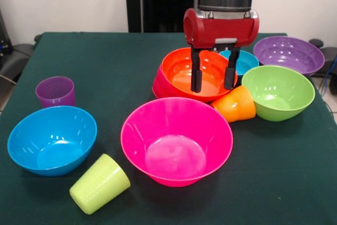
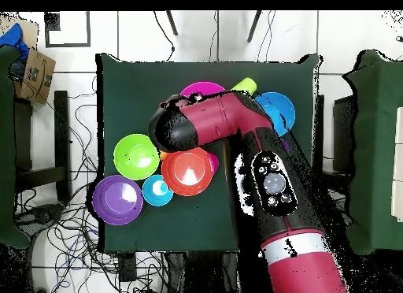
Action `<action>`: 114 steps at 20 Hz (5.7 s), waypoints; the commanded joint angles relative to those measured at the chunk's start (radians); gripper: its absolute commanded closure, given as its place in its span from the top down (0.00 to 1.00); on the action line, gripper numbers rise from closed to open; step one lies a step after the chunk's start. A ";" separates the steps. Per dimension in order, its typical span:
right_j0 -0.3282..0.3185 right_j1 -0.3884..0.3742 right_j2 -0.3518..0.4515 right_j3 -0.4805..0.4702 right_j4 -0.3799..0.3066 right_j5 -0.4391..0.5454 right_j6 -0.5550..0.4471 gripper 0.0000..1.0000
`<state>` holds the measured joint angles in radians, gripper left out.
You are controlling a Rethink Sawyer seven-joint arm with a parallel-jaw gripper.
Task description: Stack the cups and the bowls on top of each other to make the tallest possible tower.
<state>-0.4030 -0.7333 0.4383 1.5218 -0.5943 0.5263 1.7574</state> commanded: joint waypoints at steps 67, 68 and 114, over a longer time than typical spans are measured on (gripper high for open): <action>0.197 0.031 -0.258 0.191 0.259 -0.171 0.160 1.00; 0.197 0.017 -0.262 0.203 0.266 -0.171 0.162 1.00; 0.262 0.241 -0.416 0.284 0.328 -0.467 0.203 1.00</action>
<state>-0.1713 -0.5533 0.0059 1.7394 -0.2774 0.1277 1.7646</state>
